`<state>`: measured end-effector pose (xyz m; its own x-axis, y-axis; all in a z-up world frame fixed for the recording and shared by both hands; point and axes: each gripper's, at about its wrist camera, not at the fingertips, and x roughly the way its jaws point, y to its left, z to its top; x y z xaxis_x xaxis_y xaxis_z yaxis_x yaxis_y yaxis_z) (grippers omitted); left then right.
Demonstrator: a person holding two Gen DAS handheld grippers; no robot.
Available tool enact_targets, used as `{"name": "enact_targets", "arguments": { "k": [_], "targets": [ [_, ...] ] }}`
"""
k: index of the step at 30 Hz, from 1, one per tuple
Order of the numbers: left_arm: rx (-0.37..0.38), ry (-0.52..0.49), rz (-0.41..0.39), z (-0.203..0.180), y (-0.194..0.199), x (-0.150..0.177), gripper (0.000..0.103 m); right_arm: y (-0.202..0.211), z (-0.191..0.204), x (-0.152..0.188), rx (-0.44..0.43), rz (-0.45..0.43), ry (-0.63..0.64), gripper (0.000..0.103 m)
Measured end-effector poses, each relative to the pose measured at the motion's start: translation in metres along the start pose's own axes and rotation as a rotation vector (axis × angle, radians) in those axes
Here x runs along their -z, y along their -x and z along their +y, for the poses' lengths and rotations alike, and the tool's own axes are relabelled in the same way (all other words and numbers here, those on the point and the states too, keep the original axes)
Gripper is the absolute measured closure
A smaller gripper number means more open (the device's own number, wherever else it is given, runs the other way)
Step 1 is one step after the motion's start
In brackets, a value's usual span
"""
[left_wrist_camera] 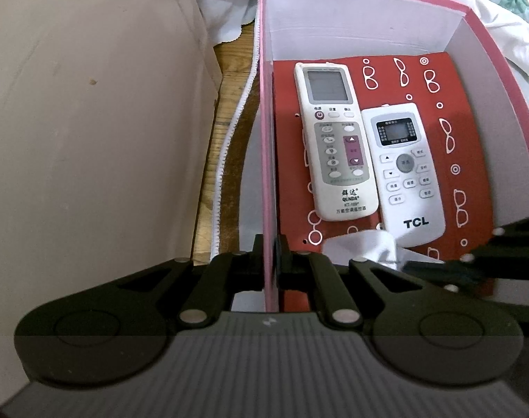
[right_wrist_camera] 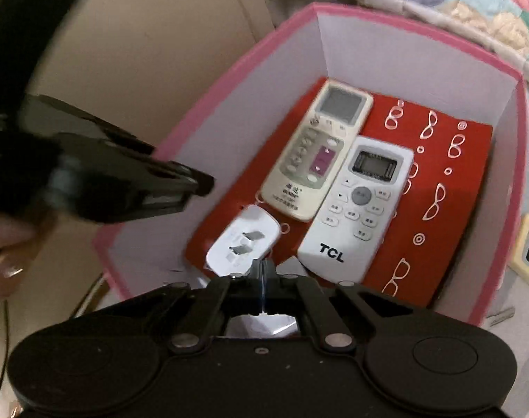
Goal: Organize rigid objects
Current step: 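Push the charger in the box against the TCL remote with the right gripper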
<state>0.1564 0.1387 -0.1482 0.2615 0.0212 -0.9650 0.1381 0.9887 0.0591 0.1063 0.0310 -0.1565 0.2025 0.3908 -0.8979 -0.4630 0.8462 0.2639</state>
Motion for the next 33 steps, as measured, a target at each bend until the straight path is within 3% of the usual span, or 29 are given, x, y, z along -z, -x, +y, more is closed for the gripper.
{"name": "enact_targets", "arguments": {
  "k": [2, 5, 14, 18, 22, 24, 28, 33],
  "targets": [
    [0.002, 0.004, -0.003, 0.000, 0.001, 0.000, 0.098, -0.010, 0.000, 0.001, -0.032, 0.020, -0.013, 0.101],
    [0.004, 0.005, -0.003, 0.001, 0.001, 0.001, 0.098, -0.018, -0.004, 0.007, -0.168, 0.049, -0.069, 0.101],
    [0.008, 0.011, -0.004, 0.002, 0.001, 0.001, 0.098, 0.038, -0.024, 0.030, -0.270, -0.115, -0.087, 0.091],
    [0.010, 0.017, -0.004, 0.003, 0.001, 0.000, 0.098, 0.083, -0.040, 0.048, -0.267, -0.202, -0.112, 0.082],
    [0.004, 0.016, 0.000, 0.002, 0.002, 0.000, 0.098, 0.119, -0.062, 0.063, -0.267, -0.259, -0.133, 0.080],
    [-0.004, 0.013, 0.001, 0.000, 0.002, -0.001, 0.098, 0.132, -0.077, 0.073, -0.228, -0.278, -0.136, 0.078],
    [-0.013, 0.010, -0.004, -0.002, 0.003, 0.000, 0.098, 0.142, -0.108, 0.091, -0.152, -0.299, -0.156, 0.075],
    [-0.006, 0.031, -0.002, 0.001, 0.002, 0.000, 0.098, 0.120, -0.121, 0.098, -0.028, -0.282, -0.093, 0.056]
  ]
}}
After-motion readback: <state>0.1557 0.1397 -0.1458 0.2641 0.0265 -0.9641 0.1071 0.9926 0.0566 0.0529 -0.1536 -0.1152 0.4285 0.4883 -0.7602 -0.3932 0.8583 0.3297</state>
